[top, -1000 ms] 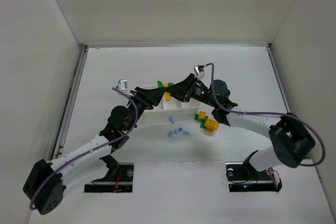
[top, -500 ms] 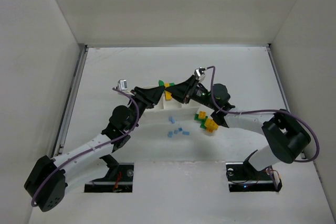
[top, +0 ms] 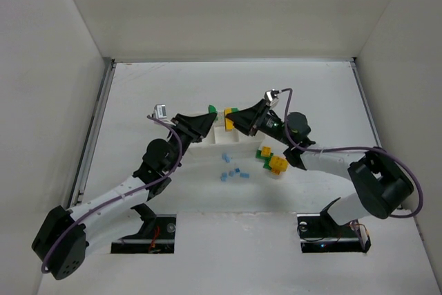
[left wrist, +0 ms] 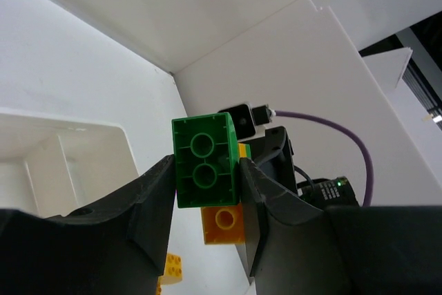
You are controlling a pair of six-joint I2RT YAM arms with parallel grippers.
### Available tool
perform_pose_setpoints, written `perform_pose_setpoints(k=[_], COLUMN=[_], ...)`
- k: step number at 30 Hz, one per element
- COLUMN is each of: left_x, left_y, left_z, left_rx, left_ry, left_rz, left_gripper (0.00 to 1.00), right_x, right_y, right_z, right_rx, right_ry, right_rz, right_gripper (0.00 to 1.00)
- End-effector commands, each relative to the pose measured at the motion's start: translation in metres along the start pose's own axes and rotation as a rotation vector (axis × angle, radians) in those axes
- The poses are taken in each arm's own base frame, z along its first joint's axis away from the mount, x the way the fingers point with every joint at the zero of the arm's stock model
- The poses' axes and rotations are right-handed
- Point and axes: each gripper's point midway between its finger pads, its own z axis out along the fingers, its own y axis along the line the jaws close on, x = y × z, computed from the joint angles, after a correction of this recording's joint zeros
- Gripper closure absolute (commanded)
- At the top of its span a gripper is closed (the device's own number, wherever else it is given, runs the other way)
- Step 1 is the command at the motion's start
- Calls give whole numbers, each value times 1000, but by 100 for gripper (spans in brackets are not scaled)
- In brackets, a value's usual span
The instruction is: Sort the legos into containers by color
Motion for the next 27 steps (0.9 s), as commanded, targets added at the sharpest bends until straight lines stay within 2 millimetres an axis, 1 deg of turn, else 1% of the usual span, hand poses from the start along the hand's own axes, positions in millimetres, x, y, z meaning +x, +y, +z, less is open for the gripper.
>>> perform_pose_setpoints(k=[1,6,9,12,14,16,18,21,23,27], left_x=[-27,-21,-10,4,12,20,29,40,46,57], left_y=[-18,-8,6,26,39,50,56,62,66,76], left_z=[-2,2,9,19,23,28,32,38,44,54], left_rx=[63,30,-25,-119,-186,-243,-284,-325,-344,-380], left_ry=[-101,-80,-40,13,40,73,103,131,144,181], left_rz=[4,23,77,162,224,288,349,431,465,488], left_gripper=[75,75,75,75,75,74,74,73,73,71], right_x=[-30,-37,-42,-47,-51,-57,-58,-57,-56,-51], right_y=[27,20,15,0,-11,-25,-35,-41,-43,-50], right_z=[-12,-22,-26,-25,-27,-33,-40,-48,-51,-54], right_rx=[-89,-68,-37,57,131,249,359,473,489,491], right_ry=[-104,-125,-143,-148,-156,-189,-214,-230,-234,-219], right_rz=[-57,-82,-136,-195,-266,-370,-474,-605,-642,-647], right_gripper=[81,81,82,82,82,82,82,81,82,82])
